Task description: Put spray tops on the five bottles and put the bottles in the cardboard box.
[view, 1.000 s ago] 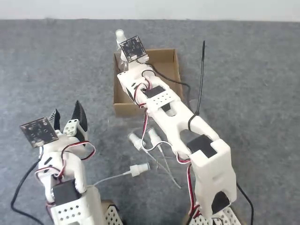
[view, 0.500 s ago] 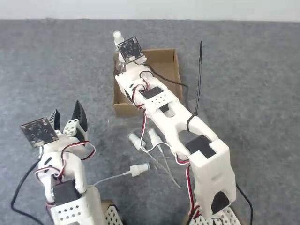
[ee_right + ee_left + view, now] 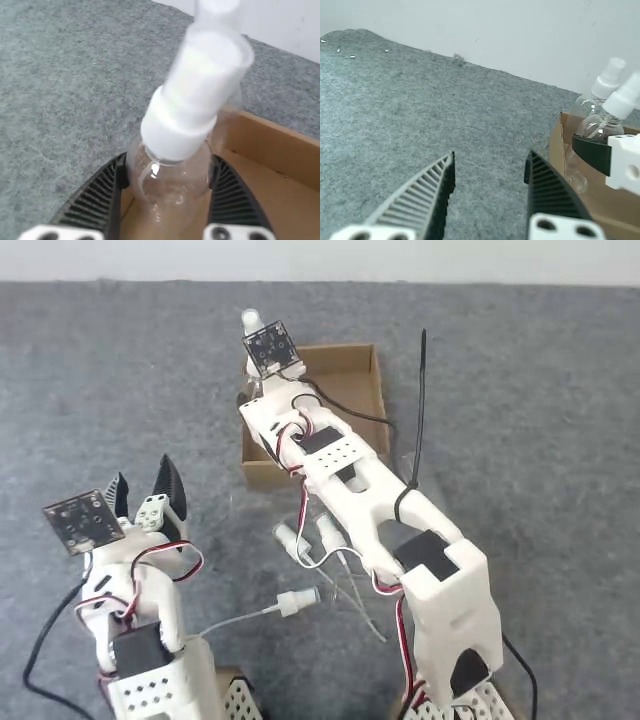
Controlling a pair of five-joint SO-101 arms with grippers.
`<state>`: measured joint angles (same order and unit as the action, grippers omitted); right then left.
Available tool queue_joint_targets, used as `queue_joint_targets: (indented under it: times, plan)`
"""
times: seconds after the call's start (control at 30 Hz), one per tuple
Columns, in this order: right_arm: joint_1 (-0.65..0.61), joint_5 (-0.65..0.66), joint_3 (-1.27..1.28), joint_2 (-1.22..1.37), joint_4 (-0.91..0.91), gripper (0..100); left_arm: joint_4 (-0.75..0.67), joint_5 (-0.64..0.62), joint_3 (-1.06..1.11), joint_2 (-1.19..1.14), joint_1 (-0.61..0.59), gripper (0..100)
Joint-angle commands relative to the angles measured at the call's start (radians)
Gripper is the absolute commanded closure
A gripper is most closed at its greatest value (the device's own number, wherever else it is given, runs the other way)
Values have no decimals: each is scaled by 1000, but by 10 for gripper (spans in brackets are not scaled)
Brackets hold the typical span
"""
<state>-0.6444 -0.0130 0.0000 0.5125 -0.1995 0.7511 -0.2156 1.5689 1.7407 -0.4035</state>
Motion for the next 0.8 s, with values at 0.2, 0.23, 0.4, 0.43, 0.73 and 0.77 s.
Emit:
queue_joint_targets:
  times: [0.2,0.23,0.4,0.43,0.73,0.77]
  plan:
    - [-27,-5,-41,-18,-35,693,-34,-8,-13,15,0,786]
    - [-27,-5,-43,-18,-44,687,-34,-8,-13,15,0,786]
    - [-36,-6,-40,-18,-53,645,-34,-6,-13,15,0,785]
    - [-38,-6,-38,-18,-56,641,-34,-6,-13,15,0,785]
    - [-54,-11,-37,-111,-200,639,-34,-6,-13,15,-2,785]
    - [-54,-11,-37,-119,-217,639,-34,-6,-13,15,-2,785]
